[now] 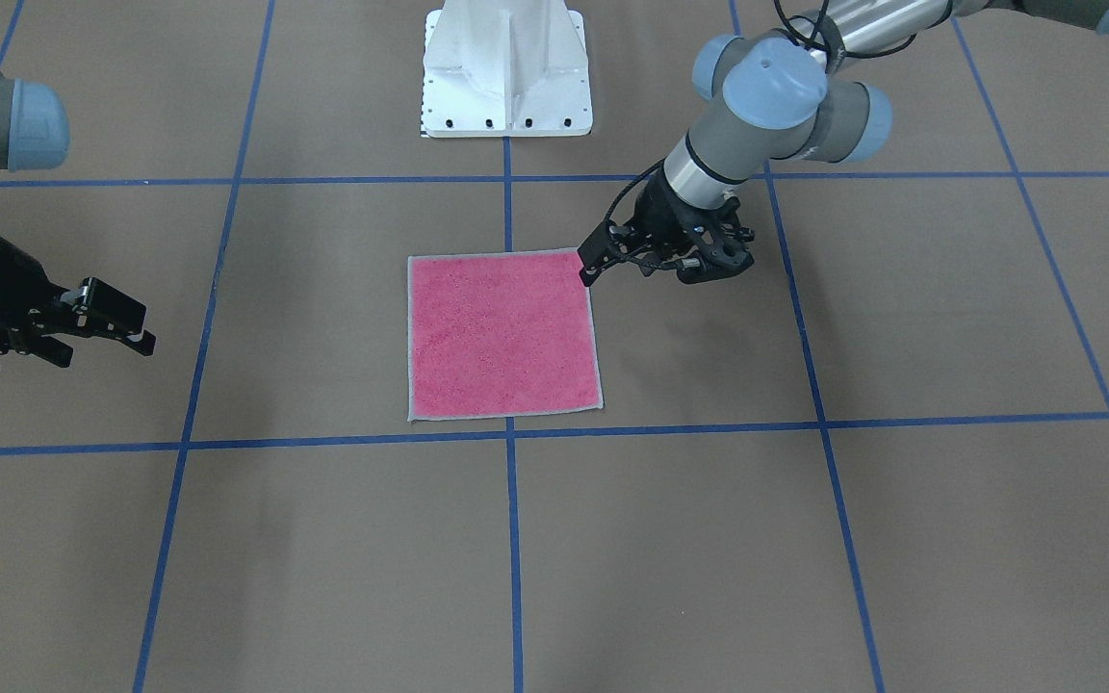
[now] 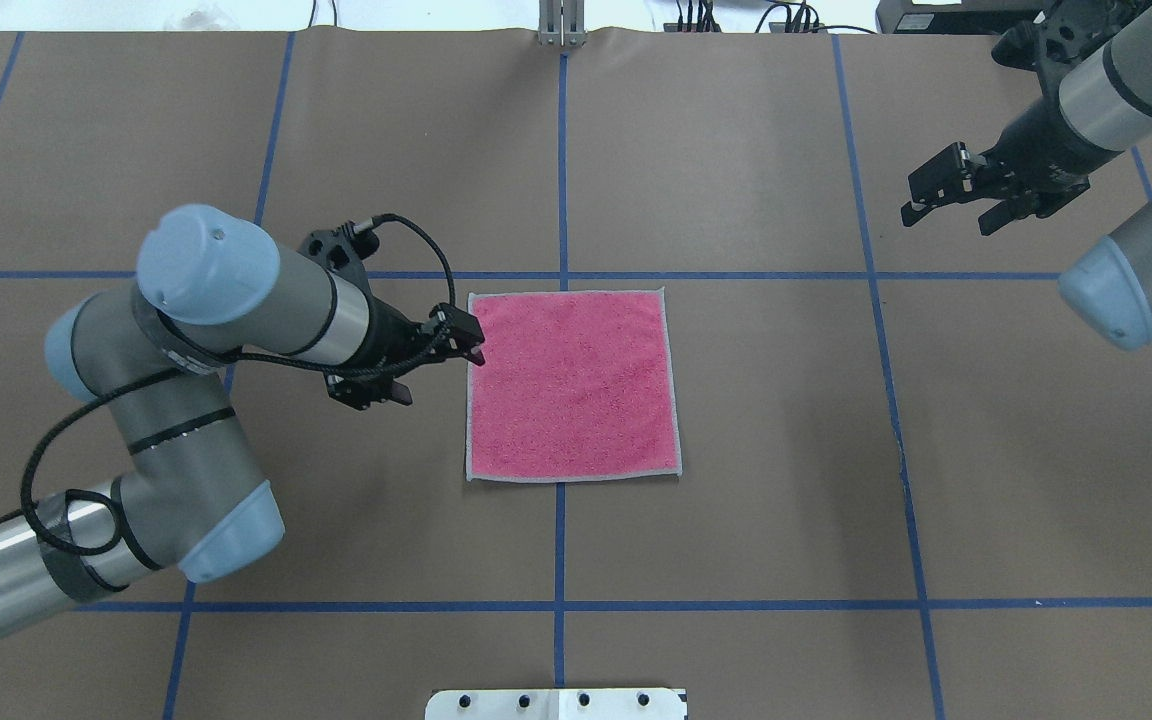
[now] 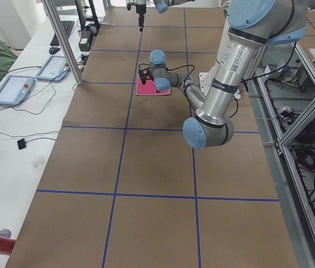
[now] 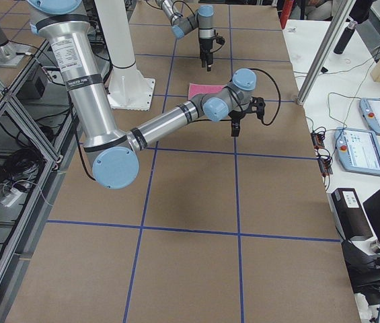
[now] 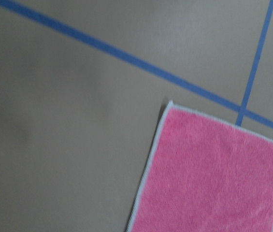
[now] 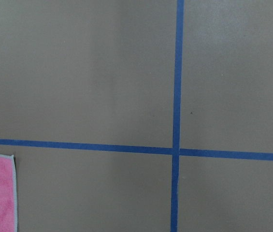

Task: Fold towel twice with both arms
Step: 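Move the left gripper down to the pink towel's corner nearest the robot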

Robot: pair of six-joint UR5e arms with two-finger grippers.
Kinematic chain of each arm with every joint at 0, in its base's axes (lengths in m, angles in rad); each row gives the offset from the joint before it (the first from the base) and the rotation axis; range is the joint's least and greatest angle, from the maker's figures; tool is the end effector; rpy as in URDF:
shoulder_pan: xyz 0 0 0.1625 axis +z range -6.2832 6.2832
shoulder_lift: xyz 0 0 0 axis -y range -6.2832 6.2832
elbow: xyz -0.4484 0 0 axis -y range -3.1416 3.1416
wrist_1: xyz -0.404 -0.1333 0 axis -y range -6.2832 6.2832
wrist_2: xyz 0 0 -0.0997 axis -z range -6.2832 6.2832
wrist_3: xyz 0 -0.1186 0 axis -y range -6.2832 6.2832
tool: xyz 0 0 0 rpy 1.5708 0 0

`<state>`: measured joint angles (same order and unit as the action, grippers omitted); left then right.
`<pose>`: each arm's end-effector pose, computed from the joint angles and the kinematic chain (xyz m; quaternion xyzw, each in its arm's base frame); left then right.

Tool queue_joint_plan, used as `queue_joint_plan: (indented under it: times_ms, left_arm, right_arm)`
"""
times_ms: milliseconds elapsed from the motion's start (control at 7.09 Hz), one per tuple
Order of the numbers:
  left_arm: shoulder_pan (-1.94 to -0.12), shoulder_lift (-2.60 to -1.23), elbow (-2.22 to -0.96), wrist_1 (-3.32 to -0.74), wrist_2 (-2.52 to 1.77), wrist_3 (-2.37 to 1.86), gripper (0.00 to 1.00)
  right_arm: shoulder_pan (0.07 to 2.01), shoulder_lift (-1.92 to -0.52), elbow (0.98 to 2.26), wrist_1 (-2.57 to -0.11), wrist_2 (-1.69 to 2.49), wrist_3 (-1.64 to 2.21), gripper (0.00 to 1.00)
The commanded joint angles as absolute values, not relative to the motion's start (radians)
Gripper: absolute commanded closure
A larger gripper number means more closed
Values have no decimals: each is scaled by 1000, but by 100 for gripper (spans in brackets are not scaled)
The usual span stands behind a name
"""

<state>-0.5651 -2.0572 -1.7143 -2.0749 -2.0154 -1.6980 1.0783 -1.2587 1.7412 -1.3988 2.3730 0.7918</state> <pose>0.5262 -0.4311 0.2759 -0.0677 0.5518 -0.1678 0.8141 -0.2531 -0.5733 0.4065 0.0156 -0.4733 0.0059 0.8807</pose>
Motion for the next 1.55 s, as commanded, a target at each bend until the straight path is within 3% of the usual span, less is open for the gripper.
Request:
queue_joint_plan:
  times_ms: [0, 564, 1410]
  left_arm:
    - [-467, -2072, -1704, -2072, -1958, -1755, 0]
    - [-416, -2074, -1651, -2074, -1945, -1755, 3]
    - [-411, -2074, -1646, -2077, -1947, -1750, 48]
  right_arm:
    - [1066, -1255, 1743, -1397, 2375, 827, 0]
    - [1054, -1247, 1743, -1397, 2375, 830, 0]
    - [1055, -1236, 1743, -1397, 2382, 844, 0]
